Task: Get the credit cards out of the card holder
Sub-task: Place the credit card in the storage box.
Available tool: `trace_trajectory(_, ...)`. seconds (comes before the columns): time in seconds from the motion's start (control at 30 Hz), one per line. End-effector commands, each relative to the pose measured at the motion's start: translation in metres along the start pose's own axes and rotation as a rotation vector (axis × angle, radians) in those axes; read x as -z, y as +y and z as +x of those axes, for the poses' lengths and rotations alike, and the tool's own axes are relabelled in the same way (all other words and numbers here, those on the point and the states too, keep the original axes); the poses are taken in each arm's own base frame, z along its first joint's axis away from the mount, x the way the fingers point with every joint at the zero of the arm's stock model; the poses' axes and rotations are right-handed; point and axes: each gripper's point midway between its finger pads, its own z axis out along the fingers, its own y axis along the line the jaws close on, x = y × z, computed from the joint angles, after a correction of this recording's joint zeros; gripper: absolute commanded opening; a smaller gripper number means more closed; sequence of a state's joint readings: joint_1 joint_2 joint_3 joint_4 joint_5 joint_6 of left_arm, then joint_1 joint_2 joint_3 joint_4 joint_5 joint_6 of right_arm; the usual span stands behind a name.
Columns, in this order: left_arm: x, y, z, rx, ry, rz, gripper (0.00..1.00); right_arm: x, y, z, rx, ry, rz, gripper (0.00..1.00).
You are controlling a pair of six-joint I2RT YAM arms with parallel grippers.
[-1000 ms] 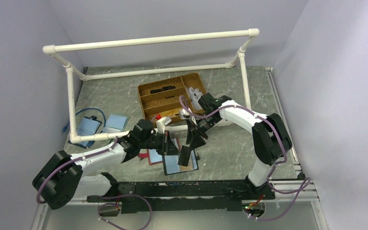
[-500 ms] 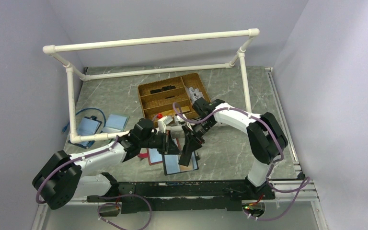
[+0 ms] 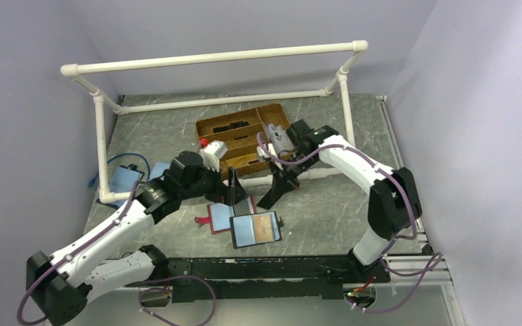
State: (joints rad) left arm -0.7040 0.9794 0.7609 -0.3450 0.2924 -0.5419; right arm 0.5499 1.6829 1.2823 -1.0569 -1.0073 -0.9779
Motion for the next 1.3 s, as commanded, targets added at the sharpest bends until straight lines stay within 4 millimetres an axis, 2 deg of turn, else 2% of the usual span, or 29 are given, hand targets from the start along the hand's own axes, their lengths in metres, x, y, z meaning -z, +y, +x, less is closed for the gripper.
trace_trajectory(0.0, 0.055, 0.047, -0.035, -0.193, -0.074, -0.363, 0.99, 0.067, -0.053, -0.062, 0.213, 0.0, 0.37, 0.0)
trace_trajectory(0.13, 0.067, 0.065, -0.054, -0.333, -0.066, -0.49, 0.99, 0.097, -0.095, -0.109, 0.281, -0.014, 0.535, 0.0)
trace_trajectory(0.17, 0.069, 0.07, -0.056, -0.359, -0.06, -0.514, 1.0, 0.107, -0.106, -0.128, 0.301, -0.032, 0.581, 0.0)
trace_trajectory(0.2, 0.07, 0.074, -0.058, -0.382, -0.056, -0.541, 1.0, 0.113, -0.119, -0.14, 0.303, -0.042, 0.618, 0.0)
trace_trajectory(0.23, 0.072, 0.08, -0.058, -0.403, -0.052, -0.568, 0.99, 0.112, -0.133, -0.142, 0.28, -0.04, 0.637, 0.0)
trace_trajectory(0.27, 0.074, 0.087, -0.058, -0.419, -0.058, -0.599, 1.0, 0.122, -0.145, -0.16, 0.292, -0.057, 0.683, 0.0)
trace_trajectory(0.33, 0.078, 0.097, -0.058, -0.413, -0.101, -0.648, 0.99, 0.127, -0.169, -0.177, 0.269, -0.075, 0.729, 0.0)
trace_trajectory(0.5, 0.091, 0.093, -0.058, -0.397, -0.185, -0.615, 1.0, 0.12, -0.22, -0.203, 0.267, -0.111, 0.781, 0.0)
trace_trajectory(0.67, 0.104, 0.093, -0.065, -0.388, -0.252, -0.626, 0.99, 0.108, -0.269, -0.211, 0.137, -0.232, 0.851, 0.0)
trace_trajectory(0.87, 0.106, 0.094, -0.066, -0.381, -0.258, -0.626, 1.0, 0.09, -0.312, -0.199, 0.055, -0.288, 0.889, 0.0)
trace_trajectory(1.03, 0.106, 0.096, -0.067, -0.377, -0.259, -0.625, 1.0, 0.076, -0.326, -0.195, 0.034, -0.316, 0.863, 0.0)
trace_trajectory(1.27, 0.105, 0.099, -0.067, -0.367, -0.253, -0.622, 1.0, 0.052, -0.34, -0.179, -0.017, -0.325, 0.812, 0.0)
